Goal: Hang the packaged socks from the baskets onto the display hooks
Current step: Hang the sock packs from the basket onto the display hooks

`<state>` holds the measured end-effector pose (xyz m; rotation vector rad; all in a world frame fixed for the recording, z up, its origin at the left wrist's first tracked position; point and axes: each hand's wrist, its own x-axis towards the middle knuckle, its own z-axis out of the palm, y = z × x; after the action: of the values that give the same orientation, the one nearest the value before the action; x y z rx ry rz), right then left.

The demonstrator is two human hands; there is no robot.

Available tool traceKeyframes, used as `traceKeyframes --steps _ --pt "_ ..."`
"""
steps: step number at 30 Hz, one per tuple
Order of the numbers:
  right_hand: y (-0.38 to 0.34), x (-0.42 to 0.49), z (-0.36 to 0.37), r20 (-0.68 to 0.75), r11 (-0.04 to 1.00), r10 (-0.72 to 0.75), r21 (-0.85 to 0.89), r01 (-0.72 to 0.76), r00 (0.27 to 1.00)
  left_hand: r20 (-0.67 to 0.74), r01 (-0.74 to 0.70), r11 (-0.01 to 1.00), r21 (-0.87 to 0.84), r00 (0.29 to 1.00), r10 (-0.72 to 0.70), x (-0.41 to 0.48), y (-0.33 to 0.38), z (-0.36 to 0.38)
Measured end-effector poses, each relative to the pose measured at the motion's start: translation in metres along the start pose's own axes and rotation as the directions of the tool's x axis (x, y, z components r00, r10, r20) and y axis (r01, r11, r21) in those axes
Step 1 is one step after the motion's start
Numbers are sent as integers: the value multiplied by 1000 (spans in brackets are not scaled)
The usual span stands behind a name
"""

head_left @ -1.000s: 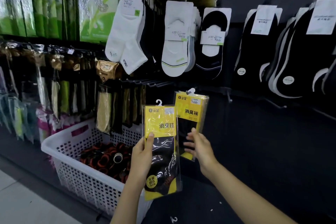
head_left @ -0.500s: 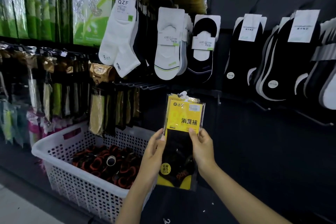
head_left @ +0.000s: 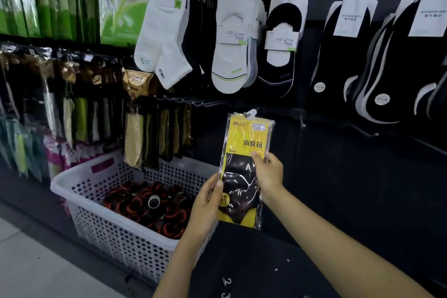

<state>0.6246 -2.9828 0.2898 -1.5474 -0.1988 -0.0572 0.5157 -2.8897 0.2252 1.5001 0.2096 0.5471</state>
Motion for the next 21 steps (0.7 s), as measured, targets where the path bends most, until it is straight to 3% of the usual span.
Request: traceKeyframes --steps 6,15,21 --pt "26 0 -18 94 974 203 82 -211 975 2 65 996 62 998 -65 1 -18 -1" --pt "105 -74 -141 199 936 334 -186 -299 921 99 150 951 269 978 -182 -43 -50 23" --pt "180 -147 -237 159 802 529 -415 -430 833 234 299 879 372 886 -401 -116 -111 72"
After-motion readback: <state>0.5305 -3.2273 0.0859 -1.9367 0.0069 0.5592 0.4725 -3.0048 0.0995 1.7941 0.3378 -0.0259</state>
